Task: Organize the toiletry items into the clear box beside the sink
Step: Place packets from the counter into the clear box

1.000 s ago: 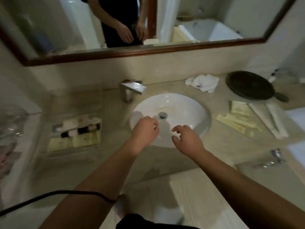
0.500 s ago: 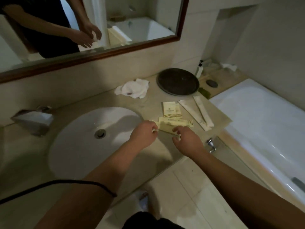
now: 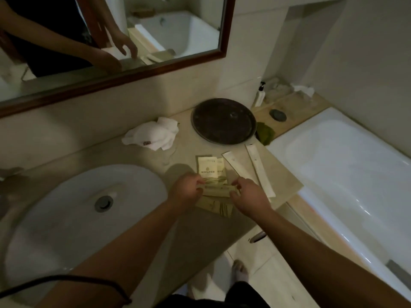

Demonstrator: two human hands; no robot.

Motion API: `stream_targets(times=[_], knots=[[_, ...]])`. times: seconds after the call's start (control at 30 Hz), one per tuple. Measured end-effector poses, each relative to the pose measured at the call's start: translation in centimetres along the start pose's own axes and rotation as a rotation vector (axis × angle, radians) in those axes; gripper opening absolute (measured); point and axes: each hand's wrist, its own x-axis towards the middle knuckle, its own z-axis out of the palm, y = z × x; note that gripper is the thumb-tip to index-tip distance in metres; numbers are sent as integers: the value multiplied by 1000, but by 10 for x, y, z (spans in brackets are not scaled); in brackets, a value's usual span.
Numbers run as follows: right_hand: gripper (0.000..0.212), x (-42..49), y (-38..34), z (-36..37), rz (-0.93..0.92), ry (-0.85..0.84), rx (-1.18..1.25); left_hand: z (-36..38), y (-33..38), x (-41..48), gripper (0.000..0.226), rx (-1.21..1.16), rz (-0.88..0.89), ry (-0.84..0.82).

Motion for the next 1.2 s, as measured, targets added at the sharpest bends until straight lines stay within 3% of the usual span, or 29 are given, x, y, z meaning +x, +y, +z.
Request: stream_targets(times=[0.1,0.2,0.3,0.4,0.47,0.57,0.77,0.93,1.07,1.2], knots=[[31,23,1,-3,-23,-41,49,0,11,18,28,-108,-126,93],[34,49,4,-11,-46,-135,95,5,19,43,58,-178,-253,160],[39,77,8,-16,-54,-226,126,16,30,64,79,-153,-382,134],[44,95,9,-19,-86,-337,110,30,39,80,86,-71,-500,123],[38,102,5,-22,-138,-387,143,35,44,86,81,-46,-555,156],[33,117,1,-13,-154,-450,280,35,49,95,56,-111,-586,167],[26,138,-1,-2,82,-571,428,20,49,91,36,-306,-645,198],[37,140,-15,-4,34,-534,361,10,43,81,30,-323,-680,178],[33,132,-33,-11,-2,-427,385,-14,39,65,21,-587,-625,335],[31,102,-83,-7,-64,-395,398,-55,15,13,28,-798,-565,468]])
